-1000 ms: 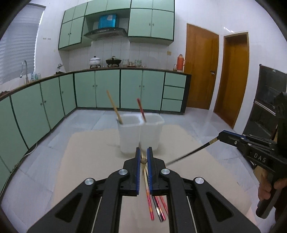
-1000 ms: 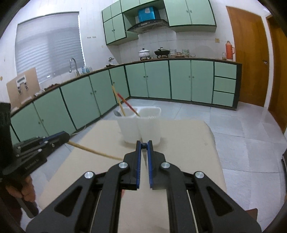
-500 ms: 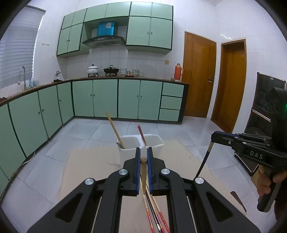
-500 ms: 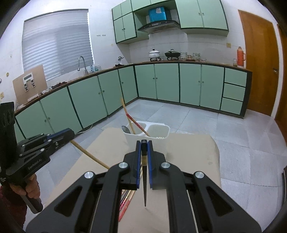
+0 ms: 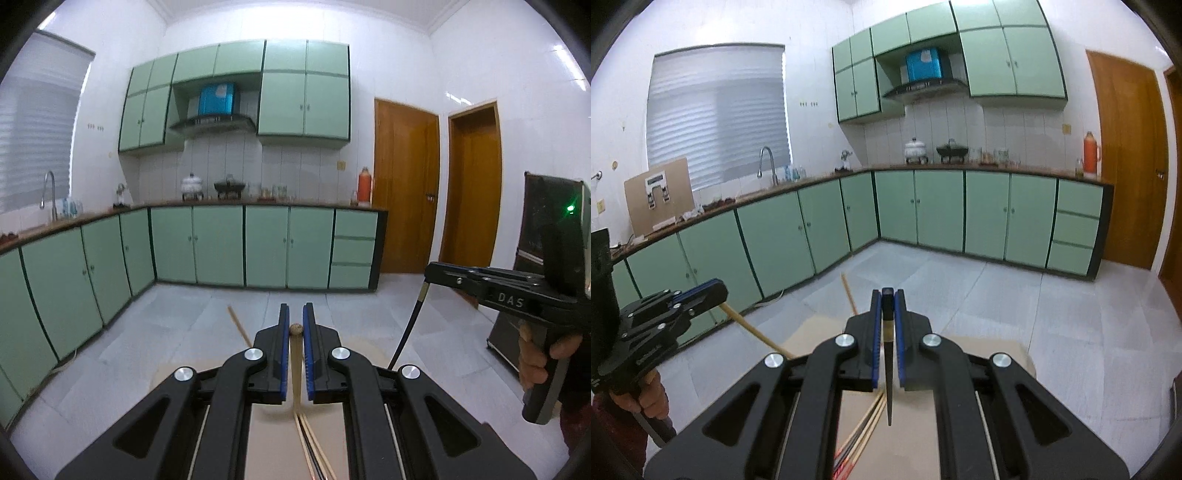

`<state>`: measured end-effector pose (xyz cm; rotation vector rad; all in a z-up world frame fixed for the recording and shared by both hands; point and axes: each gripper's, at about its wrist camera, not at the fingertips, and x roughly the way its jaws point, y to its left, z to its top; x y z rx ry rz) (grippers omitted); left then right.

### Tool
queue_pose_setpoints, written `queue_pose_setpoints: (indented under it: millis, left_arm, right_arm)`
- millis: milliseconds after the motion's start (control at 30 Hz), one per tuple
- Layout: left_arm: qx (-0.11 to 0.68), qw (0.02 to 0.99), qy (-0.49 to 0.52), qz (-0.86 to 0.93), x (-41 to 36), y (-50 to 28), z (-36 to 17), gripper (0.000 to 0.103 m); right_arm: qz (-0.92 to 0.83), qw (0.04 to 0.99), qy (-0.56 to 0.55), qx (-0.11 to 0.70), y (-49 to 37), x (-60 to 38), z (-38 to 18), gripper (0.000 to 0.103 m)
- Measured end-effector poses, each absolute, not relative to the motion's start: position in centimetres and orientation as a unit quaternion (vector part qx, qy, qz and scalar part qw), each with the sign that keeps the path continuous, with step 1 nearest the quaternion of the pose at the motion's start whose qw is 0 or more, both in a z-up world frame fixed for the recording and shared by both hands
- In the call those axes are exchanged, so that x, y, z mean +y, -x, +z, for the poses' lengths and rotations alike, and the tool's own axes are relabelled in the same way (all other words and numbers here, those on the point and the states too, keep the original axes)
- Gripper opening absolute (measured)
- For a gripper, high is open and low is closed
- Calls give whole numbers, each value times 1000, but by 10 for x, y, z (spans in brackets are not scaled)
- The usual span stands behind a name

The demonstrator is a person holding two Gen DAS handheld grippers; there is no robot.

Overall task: Organize utensils
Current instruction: 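Lift both chopsticks upright and carry them over the white holder, then lower the chopsticks into the holder and open both tools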

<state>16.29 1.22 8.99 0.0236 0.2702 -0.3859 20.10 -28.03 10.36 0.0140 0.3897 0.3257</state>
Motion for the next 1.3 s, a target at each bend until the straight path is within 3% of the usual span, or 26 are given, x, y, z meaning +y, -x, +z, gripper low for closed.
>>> queue_pose_setpoints:
  millis: [400, 967, 1033, 1100, 1233, 1300]
  left_arm:
    - [87, 981, -3, -171, 4, -237, 125, 7]
    - [183, 969, 26, -162, -5, -333, 54, 10]
    - [183, 970, 28, -161, -1, -331, 55, 27]
    - [174, 971, 31, -159, 3, -324, 61, 40]
    - [160, 974, 35, -156, 10, -304, 75, 53]
    - [154, 976, 30, -151, 13, -290, 81, 61]
  right_arm:
    - [139, 976, 2, 165, -282, -283, 136, 6]
    - [132, 962, -5, 238, -357, -270, 48, 8]
    - [127, 963, -7, 237, -352, -273, 47, 13]
    - [119, 967, -12, 226, -343, -279, 51, 30]
    - [98, 974, -17, 204, -323, -291, 62, 50]
    - [87, 978, -16, 189, -305, -297, 67, 65]
